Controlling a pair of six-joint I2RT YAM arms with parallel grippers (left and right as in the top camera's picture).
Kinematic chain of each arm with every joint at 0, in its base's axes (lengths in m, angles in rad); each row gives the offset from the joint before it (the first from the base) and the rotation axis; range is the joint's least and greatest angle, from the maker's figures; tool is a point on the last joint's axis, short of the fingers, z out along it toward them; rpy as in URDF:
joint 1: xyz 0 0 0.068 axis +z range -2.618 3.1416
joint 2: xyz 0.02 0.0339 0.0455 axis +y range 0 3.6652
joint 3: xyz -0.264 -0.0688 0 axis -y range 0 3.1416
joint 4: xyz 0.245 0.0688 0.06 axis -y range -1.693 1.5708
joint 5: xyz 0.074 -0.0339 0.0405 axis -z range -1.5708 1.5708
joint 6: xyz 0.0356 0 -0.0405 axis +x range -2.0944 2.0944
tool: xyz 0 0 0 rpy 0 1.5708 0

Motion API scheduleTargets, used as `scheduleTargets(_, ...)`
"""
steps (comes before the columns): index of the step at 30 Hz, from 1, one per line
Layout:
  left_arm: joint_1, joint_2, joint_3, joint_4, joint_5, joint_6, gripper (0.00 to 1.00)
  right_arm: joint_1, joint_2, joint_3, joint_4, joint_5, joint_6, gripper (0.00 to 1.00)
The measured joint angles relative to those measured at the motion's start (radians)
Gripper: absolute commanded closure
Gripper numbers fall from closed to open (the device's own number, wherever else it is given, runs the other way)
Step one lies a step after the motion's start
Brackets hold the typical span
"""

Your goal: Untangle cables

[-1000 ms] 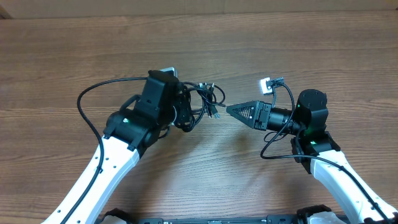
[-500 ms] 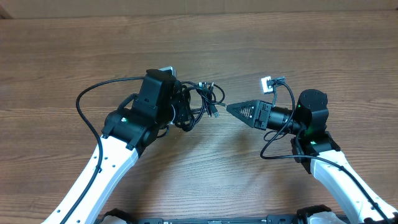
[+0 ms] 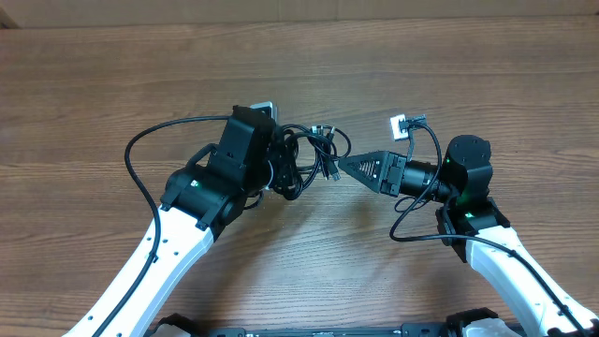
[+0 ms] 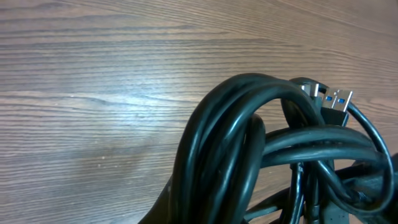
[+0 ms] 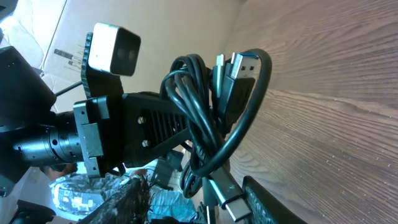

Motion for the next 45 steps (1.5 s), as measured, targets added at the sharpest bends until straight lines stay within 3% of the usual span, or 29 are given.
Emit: scheduleTargets(45,0.040,0.000,0.000,-0.025,0.008,-0.011,0.96,0.000,0.000,0.000,0.000,0.014,0.000,0.54)
